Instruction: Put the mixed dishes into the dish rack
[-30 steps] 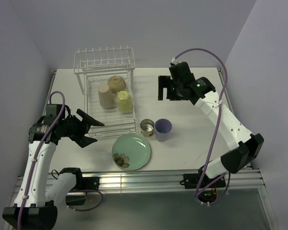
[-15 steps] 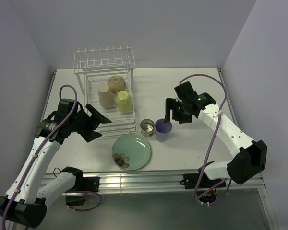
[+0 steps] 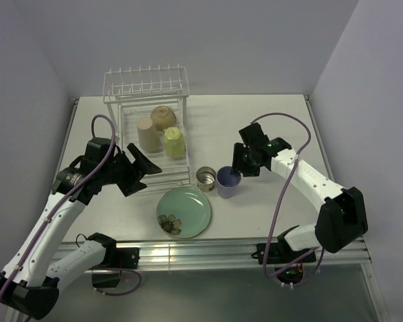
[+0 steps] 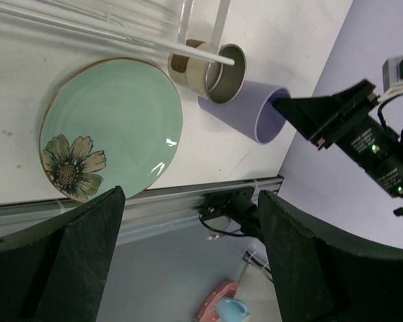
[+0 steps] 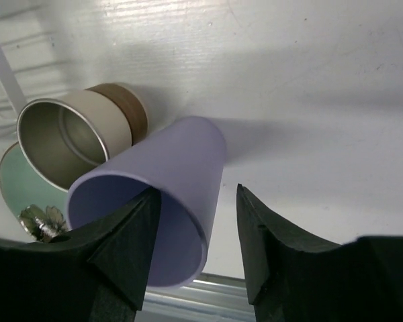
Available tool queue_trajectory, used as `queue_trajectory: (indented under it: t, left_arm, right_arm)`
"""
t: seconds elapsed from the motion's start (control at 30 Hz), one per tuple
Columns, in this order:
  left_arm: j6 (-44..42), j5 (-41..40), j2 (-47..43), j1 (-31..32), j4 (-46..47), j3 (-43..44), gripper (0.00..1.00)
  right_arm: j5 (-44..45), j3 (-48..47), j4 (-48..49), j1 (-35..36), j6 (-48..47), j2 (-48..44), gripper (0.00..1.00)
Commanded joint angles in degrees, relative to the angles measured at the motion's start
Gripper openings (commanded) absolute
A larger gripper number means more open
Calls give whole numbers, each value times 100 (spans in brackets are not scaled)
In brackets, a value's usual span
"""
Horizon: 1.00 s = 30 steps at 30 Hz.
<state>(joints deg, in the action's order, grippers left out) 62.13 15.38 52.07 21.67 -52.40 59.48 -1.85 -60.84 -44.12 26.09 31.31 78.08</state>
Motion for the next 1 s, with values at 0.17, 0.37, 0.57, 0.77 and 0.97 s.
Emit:
queue_trajectory:
  t: [0.17,0.37,0.57,0.77,0.97]
  left_arm:
    - [-69,-439,-865,601,485,-445,87]
    - [-166,-307,-1410,874,494,-745,87]
    - [-228,-316,-1788,909,362,-711,87]
    - [-306,-325,-1543,927,678,-535,83]
    - [-579,-491,-1086,1023,898,-306,79]
  right_arm:
    - [1230,-8,360,537,428,207,53]
    - [1968,239,413,731,604,58,15]
    - [3020,-75,-192,1231,806,-451,0]
    - [4033,-1112,-1248,2180,842,-803,0]
    - [4184,-1930,-1415,2962,455,-461,0]
